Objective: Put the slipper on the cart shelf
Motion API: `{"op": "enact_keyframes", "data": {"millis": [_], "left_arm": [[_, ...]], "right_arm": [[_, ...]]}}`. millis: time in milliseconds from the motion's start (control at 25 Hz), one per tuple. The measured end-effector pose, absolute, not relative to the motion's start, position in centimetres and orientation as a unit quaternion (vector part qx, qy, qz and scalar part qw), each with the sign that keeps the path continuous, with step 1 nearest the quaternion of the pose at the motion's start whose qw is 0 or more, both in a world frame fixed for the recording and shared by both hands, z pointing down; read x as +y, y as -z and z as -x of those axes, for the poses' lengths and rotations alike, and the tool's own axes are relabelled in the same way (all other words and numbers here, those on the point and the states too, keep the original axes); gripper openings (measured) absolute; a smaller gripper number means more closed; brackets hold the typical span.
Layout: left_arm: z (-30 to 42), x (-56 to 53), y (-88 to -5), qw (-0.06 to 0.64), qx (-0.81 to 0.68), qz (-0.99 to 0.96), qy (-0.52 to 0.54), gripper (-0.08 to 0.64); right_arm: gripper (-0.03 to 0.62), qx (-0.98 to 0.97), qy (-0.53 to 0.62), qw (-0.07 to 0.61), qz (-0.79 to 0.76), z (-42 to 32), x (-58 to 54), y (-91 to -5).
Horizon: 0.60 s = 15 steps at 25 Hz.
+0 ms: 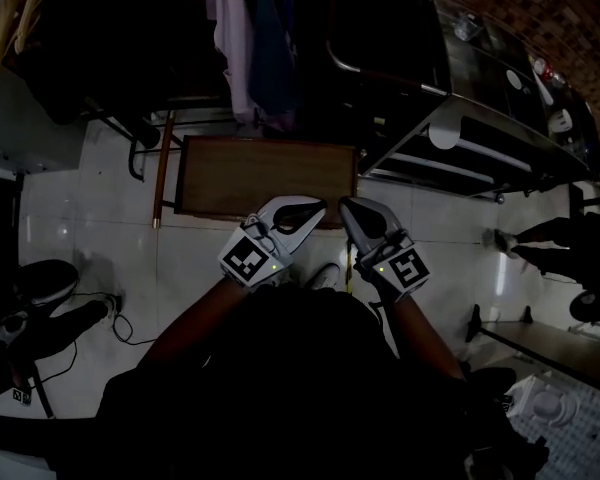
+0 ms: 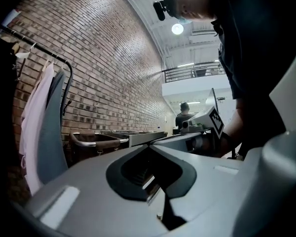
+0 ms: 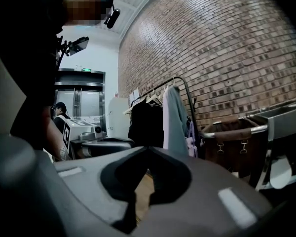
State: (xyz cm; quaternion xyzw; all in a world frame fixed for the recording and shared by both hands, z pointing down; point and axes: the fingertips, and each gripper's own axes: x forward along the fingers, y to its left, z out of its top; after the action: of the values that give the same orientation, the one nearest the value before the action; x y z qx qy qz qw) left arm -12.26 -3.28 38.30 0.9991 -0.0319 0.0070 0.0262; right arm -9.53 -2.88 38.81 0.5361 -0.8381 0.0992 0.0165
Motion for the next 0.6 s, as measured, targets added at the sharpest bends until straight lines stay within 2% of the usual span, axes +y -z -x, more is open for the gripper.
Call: {"op": "enact_keyframes", "data": {"millis": [600], "left_arm": [[12.42,-2.37,-38.49,0.008,-0.055,-0.998,-0.015,0.002]], "right_arm": [[0.000,-0.849,-0.094,0.022,-0.520,9.81,-2.42,-38.82]]}}
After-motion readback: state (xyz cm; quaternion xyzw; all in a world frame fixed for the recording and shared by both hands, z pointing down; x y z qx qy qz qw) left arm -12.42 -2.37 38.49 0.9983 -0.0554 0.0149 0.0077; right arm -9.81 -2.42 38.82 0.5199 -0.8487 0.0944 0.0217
